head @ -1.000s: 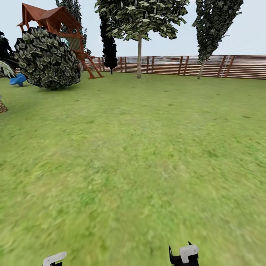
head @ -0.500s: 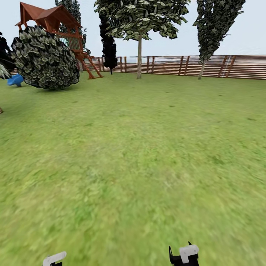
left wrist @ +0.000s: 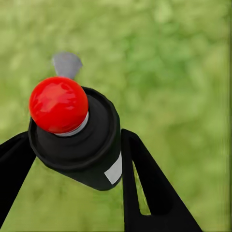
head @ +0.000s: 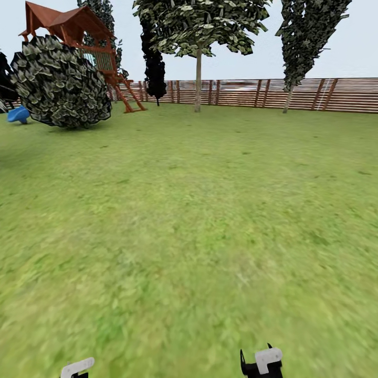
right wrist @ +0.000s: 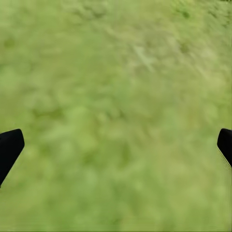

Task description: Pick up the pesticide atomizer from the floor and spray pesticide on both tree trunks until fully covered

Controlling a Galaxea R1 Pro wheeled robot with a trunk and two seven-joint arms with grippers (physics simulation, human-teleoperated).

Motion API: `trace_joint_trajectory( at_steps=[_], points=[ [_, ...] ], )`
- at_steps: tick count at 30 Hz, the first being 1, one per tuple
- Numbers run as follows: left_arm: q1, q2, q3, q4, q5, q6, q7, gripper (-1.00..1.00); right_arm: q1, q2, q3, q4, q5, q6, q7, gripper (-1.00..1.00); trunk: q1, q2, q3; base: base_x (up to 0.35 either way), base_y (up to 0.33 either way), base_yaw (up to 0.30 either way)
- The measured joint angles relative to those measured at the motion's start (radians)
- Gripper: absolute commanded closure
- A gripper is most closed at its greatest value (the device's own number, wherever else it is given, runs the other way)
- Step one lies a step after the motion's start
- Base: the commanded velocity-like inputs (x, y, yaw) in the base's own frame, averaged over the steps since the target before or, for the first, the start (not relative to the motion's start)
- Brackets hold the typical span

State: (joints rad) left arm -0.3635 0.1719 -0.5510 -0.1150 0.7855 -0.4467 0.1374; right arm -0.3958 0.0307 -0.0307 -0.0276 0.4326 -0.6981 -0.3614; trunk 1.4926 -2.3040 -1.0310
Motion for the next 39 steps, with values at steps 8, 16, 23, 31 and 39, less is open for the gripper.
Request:
trace_joint_trajectory(
  at_steps=[8,16,23,31,39],
  points=[
    [0.0,0.001,-0.001,0.0,-0.001,0.0,-0.001,1.0,0.0,0.0,0.0,0.0,0.0,0.0,0.0,-1.0,0.0,0.0,0.0,0.339,0.0,0.0],
    [0.0,0.0,-0.001,0.0,-0.001,0.0,-0.001,1.0,0.0,0.0,0.0,0.0,0.0,0.0,0.0,-1.0,0.0,0.0,0.0,0.34,0.0,0.0],
    [0.0,0.0,-0.001,0.0,0.0,0.0,-0.001,1.0,0.0,0.0,0.0,0.0,0.0,0.0,0.0,-1.0,0.0,0.0,0.0,0.34,0.0,0.0],
    [0.0,0.0,-0.001,0.0,0.0,0.0,-0.001,1.0,0.0,0.0,0.0,0.0,0.0,0.0,0.0,-1.0,0.0,0.0,0.0,0.34,0.0,0.0],
    [0.0,0.0,-0.001,0.0,0.0,0.0,-0.001,1.0,0.0,0.0,0.0,0.0,0.0,0.0,0.0,-1.0,0.0,0.0,0.0,0.34,0.0,0.0]
  ],
)
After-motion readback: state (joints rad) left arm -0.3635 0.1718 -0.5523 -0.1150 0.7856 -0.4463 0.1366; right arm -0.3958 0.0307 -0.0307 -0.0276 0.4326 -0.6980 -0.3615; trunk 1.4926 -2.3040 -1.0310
